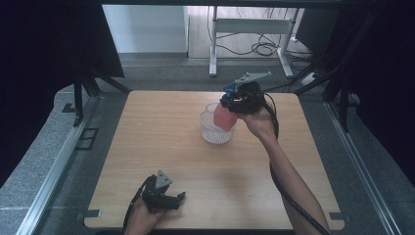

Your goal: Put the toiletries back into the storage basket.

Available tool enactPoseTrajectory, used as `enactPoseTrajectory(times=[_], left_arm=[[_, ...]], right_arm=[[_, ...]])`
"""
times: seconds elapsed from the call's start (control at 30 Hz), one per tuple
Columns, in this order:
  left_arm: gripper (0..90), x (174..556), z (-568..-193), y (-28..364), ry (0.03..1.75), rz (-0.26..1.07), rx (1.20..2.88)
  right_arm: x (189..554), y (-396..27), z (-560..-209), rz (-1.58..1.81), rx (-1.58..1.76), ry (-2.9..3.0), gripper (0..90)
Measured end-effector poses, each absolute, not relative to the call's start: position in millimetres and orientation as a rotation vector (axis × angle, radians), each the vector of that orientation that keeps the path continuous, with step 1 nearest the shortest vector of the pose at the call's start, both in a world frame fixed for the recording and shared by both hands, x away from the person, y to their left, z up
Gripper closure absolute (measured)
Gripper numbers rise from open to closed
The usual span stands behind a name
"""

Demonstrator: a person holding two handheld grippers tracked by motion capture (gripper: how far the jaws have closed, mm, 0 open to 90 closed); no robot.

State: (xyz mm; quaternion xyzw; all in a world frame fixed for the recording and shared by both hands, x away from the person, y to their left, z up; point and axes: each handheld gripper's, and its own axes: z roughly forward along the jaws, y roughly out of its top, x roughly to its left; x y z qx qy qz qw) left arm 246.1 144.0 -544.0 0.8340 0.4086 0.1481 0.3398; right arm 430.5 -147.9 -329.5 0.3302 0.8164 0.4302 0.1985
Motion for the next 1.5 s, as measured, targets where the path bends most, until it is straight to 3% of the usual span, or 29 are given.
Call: enactPoseTrajectory(times=[1.5], left_arm=[[10.2, 246, -544, 144, 1.061, 0.388, 2.175]], right_arm=[[466, -125, -371, 1.142, 0.962, 2.292, 52.6]])
